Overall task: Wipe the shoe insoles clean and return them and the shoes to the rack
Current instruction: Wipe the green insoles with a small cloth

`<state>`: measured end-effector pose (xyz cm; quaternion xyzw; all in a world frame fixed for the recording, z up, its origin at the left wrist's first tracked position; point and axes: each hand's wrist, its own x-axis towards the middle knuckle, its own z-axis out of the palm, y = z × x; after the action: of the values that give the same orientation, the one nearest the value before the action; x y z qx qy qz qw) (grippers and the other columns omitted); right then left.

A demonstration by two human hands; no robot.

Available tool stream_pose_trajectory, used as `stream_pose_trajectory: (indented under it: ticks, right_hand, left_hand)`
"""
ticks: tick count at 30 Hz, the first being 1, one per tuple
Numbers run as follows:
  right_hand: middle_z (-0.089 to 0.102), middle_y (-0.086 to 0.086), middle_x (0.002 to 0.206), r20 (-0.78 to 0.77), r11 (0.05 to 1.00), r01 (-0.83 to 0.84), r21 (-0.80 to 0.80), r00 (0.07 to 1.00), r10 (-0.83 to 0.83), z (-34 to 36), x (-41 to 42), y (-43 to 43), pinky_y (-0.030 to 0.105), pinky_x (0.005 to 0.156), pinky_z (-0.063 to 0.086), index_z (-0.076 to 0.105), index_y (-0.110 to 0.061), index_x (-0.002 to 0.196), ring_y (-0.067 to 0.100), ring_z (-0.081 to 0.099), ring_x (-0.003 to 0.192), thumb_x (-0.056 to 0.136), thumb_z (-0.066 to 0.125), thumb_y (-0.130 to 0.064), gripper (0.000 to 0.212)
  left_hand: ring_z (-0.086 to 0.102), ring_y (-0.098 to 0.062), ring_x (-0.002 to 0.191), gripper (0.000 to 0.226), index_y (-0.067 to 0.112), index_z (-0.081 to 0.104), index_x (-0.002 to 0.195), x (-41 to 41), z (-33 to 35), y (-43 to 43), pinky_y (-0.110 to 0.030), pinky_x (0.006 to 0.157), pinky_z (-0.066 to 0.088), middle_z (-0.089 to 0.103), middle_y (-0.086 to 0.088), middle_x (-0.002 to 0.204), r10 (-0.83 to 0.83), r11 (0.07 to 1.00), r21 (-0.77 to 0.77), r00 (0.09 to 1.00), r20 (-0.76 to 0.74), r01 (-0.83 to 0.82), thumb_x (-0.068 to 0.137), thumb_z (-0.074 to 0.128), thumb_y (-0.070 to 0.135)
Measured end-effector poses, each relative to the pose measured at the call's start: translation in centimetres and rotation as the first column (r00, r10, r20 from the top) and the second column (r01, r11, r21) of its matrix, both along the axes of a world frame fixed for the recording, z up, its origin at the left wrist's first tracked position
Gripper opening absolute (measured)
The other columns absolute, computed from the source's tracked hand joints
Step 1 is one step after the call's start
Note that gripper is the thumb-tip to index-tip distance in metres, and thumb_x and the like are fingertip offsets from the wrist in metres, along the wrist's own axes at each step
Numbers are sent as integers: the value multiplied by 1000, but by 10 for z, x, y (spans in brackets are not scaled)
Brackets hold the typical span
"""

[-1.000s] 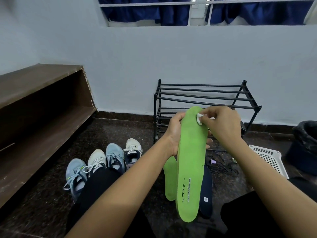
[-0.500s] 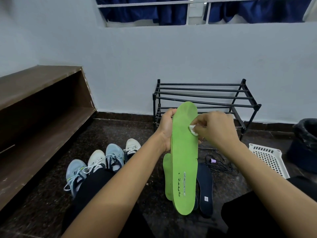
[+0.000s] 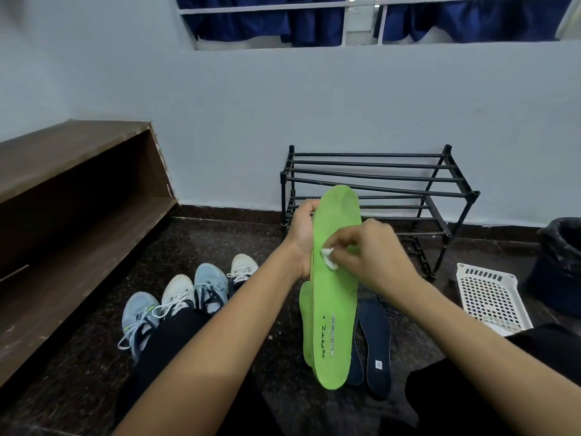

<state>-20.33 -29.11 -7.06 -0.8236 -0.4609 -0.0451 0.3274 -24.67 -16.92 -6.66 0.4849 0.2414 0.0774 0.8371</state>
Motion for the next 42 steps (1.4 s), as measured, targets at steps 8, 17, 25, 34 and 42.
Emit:
stream_pose_trajectory:
  ticks: [8,17,25,34,42]
  right_hand:
    - [67,-13,69,98,994,106,-15,990,-104,0,22,-4,41,78,48,73,-33,77,15,58,71,77,72,-32,2]
    - [70,-3,69,60,931,228,284,965,-255,-7,37,-3,41,71,50,75,-22,80,20,61,67,78,70,-19,7]
    - [68,-10,70,197,932,207,297,942,-272,-27,18,11,34,70,33,74,-26,85,22,58,72,80,71,-23,7]
    - [54,-11,60,74,958,286,31,955,-288,-34,22,7,40,75,47,73,-28,84,22,60,69,81,66,-30,9]
    - [68,-9,64,-23,993,37,-113,999,-40,-74,-12,17,31,73,49,74,-27,76,12,59,64,80,65,-25,10]
  left_hand:
    - [56,-24,51,48,11,60,60,-1,-6,-4,-27,55,48,58,-8,60,-68,998,6,998,-19,68,92,37,38]
    - [65,-39,75,58,3,70,95,-5,-19,-21,-46,74,53,67,-23,86,-223,973,-73,974,-39,220,93,30,44]
    - [63,-31,56,59,6,71,69,-18,-26,-15,-37,60,56,65,-17,67,-231,972,-50,972,-44,229,93,30,40]
    - [64,-40,76,63,2,66,104,-32,-45,-2,-43,71,53,64,-22,92,-193,978,-95,979,-61,187,93,26,49]
    - [54,-25,54,51,10,61,65,-53,-67,23,-31,59,46,57,-9,63,-34,999,-14,989,-145,32,91,32,43]
